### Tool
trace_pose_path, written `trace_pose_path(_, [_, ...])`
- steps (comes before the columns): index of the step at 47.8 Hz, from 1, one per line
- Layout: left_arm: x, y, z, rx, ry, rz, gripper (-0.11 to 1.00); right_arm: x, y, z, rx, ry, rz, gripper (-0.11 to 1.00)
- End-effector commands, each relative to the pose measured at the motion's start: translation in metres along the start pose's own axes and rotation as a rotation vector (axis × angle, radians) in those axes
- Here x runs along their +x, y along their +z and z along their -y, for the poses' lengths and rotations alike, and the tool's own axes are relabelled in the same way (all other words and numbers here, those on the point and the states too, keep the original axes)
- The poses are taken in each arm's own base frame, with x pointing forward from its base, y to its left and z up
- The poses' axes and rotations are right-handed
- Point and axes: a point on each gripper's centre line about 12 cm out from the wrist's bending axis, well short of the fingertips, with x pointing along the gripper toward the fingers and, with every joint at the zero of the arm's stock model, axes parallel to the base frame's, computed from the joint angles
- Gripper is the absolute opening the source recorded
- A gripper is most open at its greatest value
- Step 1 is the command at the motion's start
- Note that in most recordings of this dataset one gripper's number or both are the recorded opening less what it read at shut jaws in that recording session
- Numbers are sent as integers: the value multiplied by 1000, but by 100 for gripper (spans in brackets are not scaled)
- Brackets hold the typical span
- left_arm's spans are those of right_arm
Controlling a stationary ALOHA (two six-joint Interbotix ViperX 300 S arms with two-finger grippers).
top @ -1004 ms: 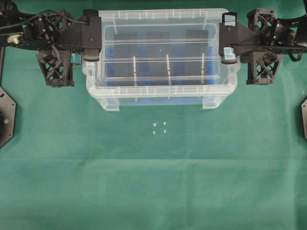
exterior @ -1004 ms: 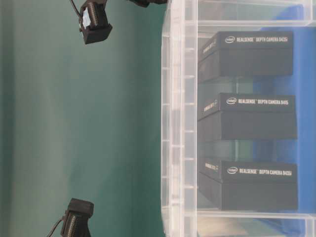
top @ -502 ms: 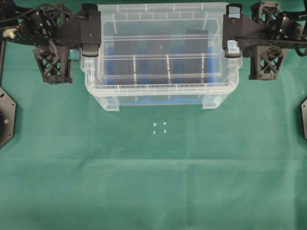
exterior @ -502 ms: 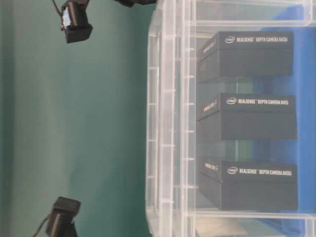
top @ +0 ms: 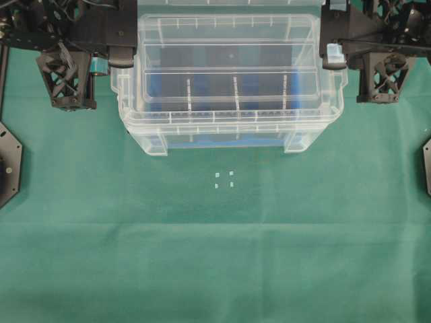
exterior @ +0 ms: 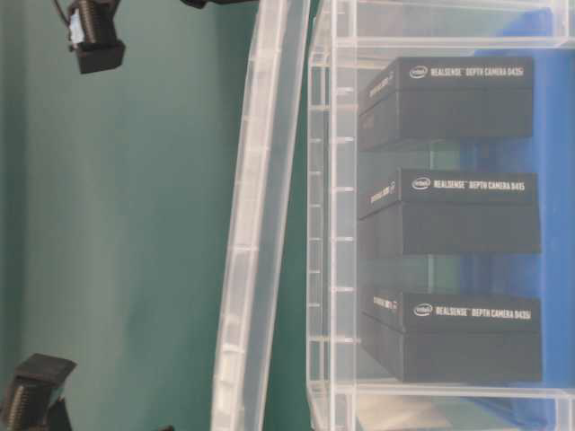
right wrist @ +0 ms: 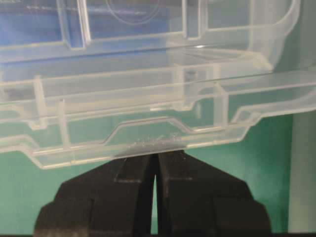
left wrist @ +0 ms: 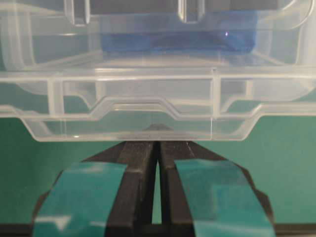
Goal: Clamp the lid of the box with both arms, then lift and open it.
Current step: 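Clamp the lid edges with both grippers and lift the lid upward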
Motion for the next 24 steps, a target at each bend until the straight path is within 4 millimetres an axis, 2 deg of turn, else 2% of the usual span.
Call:
trace_pose_path(1, [-17, 18, 3, 17, 6, 72, 1, -25, 24, 0, 8, -2, 100, 0])
trace_pose_path(24, [-23, 16, 4, -4, 3, 66, 1, -41, 29, -3, -4, 1, 127, 0])
